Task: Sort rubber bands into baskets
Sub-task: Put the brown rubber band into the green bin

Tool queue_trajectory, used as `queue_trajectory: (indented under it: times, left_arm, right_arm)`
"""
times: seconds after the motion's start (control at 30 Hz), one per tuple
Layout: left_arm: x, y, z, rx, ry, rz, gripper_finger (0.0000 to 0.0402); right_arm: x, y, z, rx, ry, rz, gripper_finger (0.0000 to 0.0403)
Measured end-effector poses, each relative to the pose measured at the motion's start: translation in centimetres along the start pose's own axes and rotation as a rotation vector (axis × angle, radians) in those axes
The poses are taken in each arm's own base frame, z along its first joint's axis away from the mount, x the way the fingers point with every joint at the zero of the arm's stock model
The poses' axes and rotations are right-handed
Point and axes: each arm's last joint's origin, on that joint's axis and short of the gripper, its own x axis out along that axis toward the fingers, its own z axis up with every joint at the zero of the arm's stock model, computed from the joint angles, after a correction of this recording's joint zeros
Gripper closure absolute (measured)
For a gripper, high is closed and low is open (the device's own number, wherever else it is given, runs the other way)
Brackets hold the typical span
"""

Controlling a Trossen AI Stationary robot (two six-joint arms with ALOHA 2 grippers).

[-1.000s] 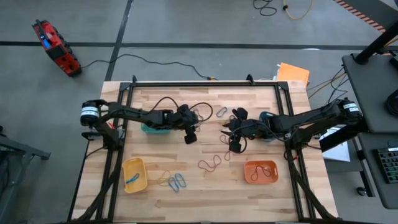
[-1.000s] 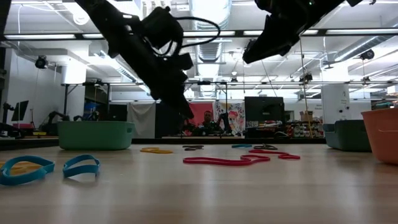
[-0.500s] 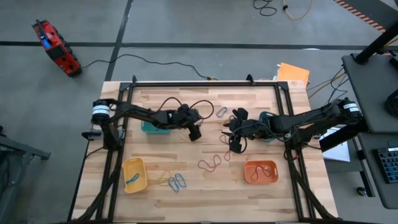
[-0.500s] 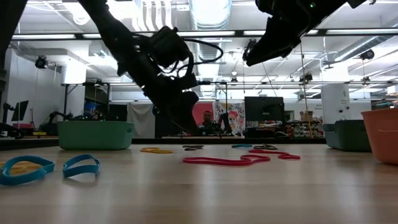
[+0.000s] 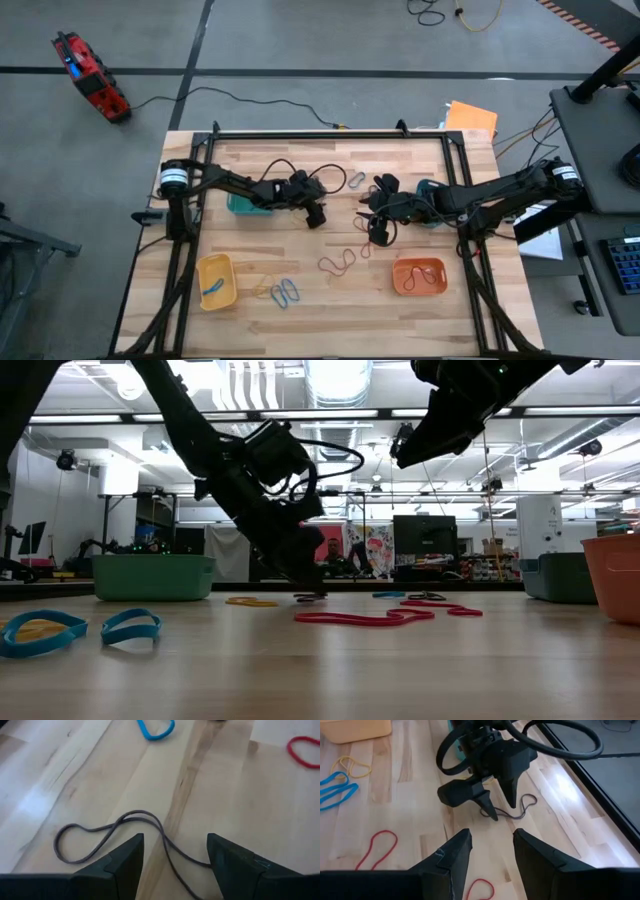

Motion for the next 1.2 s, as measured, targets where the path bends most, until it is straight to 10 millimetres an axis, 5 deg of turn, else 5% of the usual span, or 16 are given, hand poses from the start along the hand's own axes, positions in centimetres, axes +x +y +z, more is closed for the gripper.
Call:
queue_trajectory:
  times: [0.23, 0.6, 0.9, 1.2]
  left_arm:
    - [0.8, 0.1, -0.6, 0.001, 0.015, 0.004, 0.0233]
    - [1.0, 0.1, -0.6, 0.035, 0.012, 0.001, 0.0394]
    - [0.3, 0.2, 0.1, 0.074, -0.006, 0.015, 0.0401]
    - [-4.1, 0.8, 2.9, 0.117, -0.096, 0.007, 0.0402]
  right_arm:
    - [0.1, 0.0, -0.2, 0.020, 0.005, -0.006, 0.0255]
    - [0.1, 0.0, -0.2, 0.030, 0.005, -0.008, 0.0263]
    - [0.3, 0.0, -1.0, 0.074, 0.028, -0.013, 0.0259]
    - [0.3, -0.1, -1.1, 0.081, 0.031, -0.014, 0.0270]
